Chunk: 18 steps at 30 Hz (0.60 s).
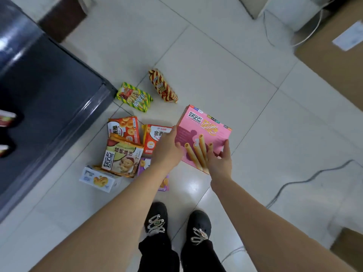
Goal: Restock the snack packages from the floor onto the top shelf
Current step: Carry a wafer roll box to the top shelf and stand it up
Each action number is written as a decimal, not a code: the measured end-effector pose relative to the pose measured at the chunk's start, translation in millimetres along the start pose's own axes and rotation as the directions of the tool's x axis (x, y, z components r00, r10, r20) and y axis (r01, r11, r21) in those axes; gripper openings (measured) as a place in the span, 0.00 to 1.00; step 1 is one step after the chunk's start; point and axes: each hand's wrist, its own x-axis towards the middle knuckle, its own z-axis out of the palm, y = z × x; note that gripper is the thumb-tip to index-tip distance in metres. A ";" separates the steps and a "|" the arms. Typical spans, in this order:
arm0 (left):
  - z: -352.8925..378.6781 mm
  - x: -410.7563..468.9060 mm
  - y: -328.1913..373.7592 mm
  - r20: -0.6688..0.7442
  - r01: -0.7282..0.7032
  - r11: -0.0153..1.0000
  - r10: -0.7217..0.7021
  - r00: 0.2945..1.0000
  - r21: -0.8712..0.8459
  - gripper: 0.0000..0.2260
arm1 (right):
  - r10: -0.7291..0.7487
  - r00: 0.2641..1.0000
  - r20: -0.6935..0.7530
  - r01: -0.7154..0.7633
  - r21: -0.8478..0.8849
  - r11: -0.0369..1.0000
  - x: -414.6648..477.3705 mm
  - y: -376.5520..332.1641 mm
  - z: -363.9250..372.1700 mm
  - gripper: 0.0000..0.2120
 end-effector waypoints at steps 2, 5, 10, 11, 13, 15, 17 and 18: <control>-37.2 -26.6 12.8 -0.068 0.006 0.999 -0.009 0.998 -0.045 0.21 | -0.092 0.995 0.046 0.096 -0.076 0.993 -31.4 -35.1 -1.6 0.27; -91.5 -67.7 33.1 -0.175 0.016 0.992 -0.039 0.984 -0.129 0.21 | -0.242 0.962 0.125 0.258 -0.141 0.956 -79.7 -84.8 -1.9 0.26; -166.9 -139.4 63.6 -0.346 0.049 0.959 -0.148 0.927 -0.280 0.24 | -0.418 0.888 0.190 0.447 -0.148 0.882 -162.4 -158.9 -0.7 0.13; -182.7 -157.7 69.0 -0.385 0.058 0.950 -0.179 0.905 -0.307 0.24 | -0.449 0.867 0.215 0.482 -0.134 0.866 -181.1 -173.5 0.1 0.12; -209.8 -193.6 77.8 -0.443 0.043 0.924 -0.223 0.868 -0.381 0.23 | -0.500 0.824 0.265 0.543 -0.121 0.831 -217.6 -198.7 1.5 0.13; -235.4 -227.2 85.1 -0.479 0.022 0.886 -0.272 0.835 -0.463 0.23 | -0.544 0.777 0.318 0.599 -0.104 0.794 -253.6 -221.5 5.3 0.14; -259.5 -258.3 89.9 -0.513 0.015 0.853 -0.328 0.793 -0.522 0.23 | -0.570 0.730 0.378 0.638 -0.078 0.766 -290.5 -241.1 7.2 0.15; -270.6 -272.8 90.4 -0.538 0.003 0.843 -0.346 0.769 -0.537 0.23 | -0.584 0.701 0.409 0.661 -0.069 0.747 -308.5 -249.5 7.9 0.16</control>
